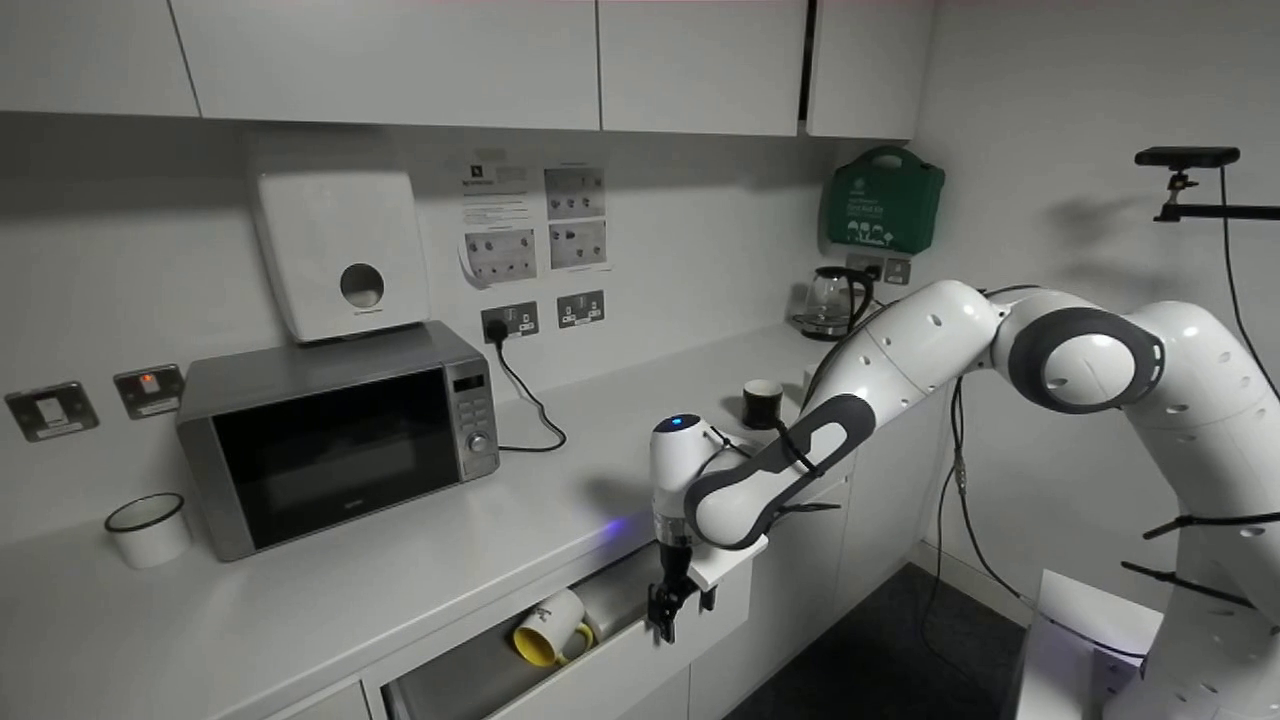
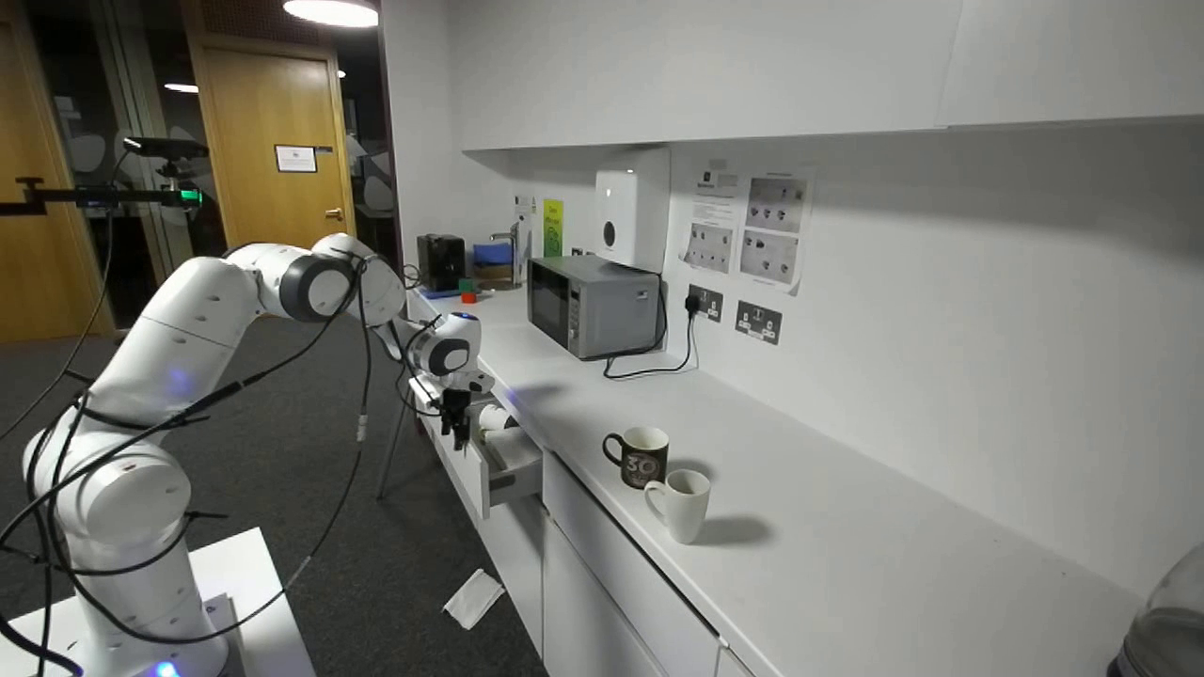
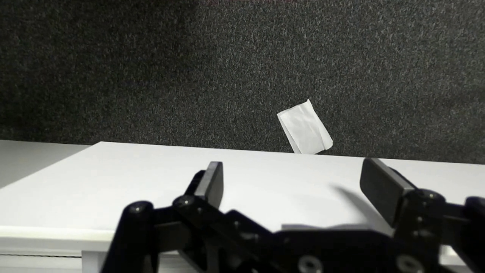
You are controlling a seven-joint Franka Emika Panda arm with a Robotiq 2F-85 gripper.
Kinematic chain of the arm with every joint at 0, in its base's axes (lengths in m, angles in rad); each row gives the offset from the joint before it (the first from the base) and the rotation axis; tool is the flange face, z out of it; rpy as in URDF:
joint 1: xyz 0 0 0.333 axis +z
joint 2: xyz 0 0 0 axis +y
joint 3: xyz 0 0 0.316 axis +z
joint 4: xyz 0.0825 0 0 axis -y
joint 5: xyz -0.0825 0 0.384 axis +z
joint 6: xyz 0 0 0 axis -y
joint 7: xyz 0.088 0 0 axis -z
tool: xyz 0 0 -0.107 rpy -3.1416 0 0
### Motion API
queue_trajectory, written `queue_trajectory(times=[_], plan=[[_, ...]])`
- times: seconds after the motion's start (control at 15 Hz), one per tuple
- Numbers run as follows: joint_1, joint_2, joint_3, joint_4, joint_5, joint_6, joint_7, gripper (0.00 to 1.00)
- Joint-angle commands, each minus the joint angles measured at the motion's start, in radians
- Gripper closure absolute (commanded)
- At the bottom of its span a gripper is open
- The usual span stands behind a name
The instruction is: Push the open drawer backwards
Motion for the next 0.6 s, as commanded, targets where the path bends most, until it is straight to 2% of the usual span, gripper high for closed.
queue_trajectory(times=[0.0, 0.53], plan=[[0.011, 0.04, -0.02, 0.091, -0.009, -0.042, -0.016, 0.0], [0.007, 0.077, -0.031, 0.164, -0.008, -0.033, -0.025, 0.0]])
